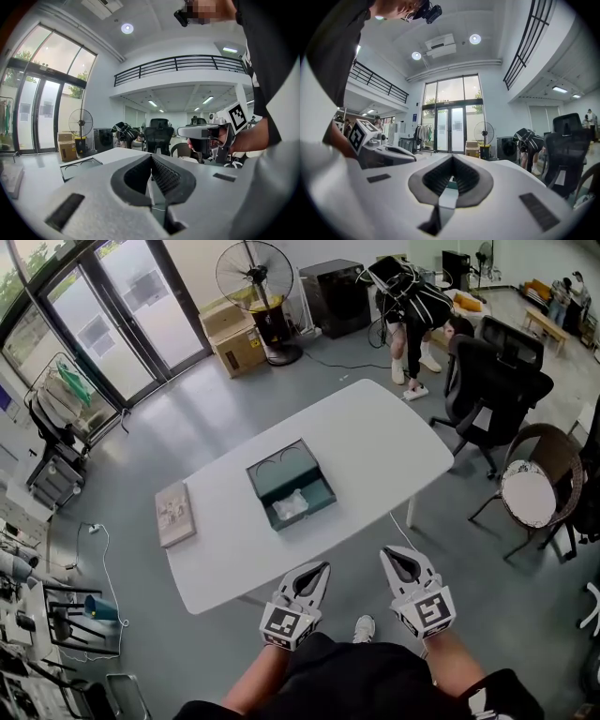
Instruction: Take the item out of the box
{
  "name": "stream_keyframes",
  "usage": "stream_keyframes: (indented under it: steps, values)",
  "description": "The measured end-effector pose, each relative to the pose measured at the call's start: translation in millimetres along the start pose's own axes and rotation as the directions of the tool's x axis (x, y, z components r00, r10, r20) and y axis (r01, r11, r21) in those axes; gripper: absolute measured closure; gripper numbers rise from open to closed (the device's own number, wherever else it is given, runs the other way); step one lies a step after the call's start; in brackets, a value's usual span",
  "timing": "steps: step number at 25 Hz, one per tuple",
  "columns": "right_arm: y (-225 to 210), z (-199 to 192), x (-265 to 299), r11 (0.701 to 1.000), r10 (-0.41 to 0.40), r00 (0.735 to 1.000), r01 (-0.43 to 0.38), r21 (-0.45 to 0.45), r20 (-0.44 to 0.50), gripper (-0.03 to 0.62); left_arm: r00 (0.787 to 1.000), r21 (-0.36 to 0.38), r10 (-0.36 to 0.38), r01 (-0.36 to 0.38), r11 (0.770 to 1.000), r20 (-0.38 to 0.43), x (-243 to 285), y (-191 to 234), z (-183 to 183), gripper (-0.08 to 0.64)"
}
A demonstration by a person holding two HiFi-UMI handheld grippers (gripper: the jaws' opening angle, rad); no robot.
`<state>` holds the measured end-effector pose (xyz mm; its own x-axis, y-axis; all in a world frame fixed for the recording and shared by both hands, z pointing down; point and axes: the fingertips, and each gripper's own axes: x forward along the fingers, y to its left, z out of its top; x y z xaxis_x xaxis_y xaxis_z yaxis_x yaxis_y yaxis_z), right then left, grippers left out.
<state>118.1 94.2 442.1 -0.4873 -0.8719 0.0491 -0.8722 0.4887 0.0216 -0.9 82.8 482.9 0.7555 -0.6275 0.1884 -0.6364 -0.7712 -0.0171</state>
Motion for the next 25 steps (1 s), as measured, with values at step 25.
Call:
stream_keyframes:
  steps: [25]
  values:
    - [-7.9,14.2,157.3,0.996,0.067,0.998,-0.068,-0.054,-0.018,0.586,0.999,-0.062,0.044,-0.043,0.997,0.024,39.6,147.5,-11.3,0.548]
